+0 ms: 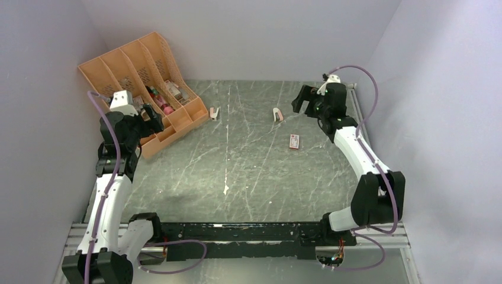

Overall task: Load the staples into the stapler
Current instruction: Open the stapler at the center of the board.

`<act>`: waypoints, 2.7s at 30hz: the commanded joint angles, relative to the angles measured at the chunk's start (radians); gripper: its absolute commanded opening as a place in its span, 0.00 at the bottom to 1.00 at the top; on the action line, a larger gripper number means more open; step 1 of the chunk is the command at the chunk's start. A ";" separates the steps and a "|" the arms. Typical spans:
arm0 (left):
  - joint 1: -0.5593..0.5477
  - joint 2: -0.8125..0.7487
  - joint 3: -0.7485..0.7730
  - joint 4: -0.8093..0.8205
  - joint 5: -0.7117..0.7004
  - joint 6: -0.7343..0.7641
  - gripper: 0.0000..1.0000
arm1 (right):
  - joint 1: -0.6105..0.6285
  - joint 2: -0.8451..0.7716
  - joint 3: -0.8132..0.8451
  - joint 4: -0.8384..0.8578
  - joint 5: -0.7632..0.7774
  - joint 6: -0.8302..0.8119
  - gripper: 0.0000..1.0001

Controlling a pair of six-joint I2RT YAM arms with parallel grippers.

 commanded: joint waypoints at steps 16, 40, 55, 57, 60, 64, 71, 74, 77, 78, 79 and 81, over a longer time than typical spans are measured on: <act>-0.082 0.008 0.010 0.031 0.013 0.000 0.99 | 0.247 0.474 0.340 -0.184 0.185 -0.214 1.00; -0.028 0.020 0.008 0.055 0.154 -0.048 0.99 | 0.148 0.718 0.488 -0.215 0.089 -0.249 0.87; -0.015 0.047 0.011 0.057 0.182 -0.047 0.98 | 0.152 0.788 0.519 -0.190 0.041 -0.235 0.79; -0.013 0.050 0.011 0.059 0.184 -0.047 0.98 | 0.156 0.798 0.530 -0.191 0.066 -0.234 0.74; -0.010 0.058 0.012 0.061 0.193 -0.048 0.97 | 0.163 0.808 0.531 -0.181 0.095 -0.232 0.66; -0.005 0.063 0.011 0.065 0.198 -0.050 0.97 | 0.178 0.814 0.531 -0.183 0.117 -0.245 0.55; -0.002 0.073 0.009 0.070 0.213 -0.051 0.97 | 0.237 0.755 0.477 -0.168 0.113 -0.322 0.49; -0.003 0.073 0.008 0.070 0.214 -0.050 0.97 | 0.278 0.698 0.426 -0.153 0.092 -0.359 0.48; -0.003 0.076 0.010 0.068 0.218 -0.050 0.97 | 0.327 0.639 0.370 -0.141 0.026 -0.397 0.48; -0.003 0.078 0.011 0.067 0.222 -0.050 0.97 | 0.347 0.624 0.357 -0.146 0.007 -0.407 0.48; -0.003 0.079 0.012 0.067 0.224 -0.050 0.97 | 0.371 0.612 0.345 -0.151 -0.011 -0.418 0.48; -0.002 0.082 0.012 0.066 0.227 -0.050 0.97 | 0.430 0.564 0.311 -0.162 -0.046 -0.439 0.46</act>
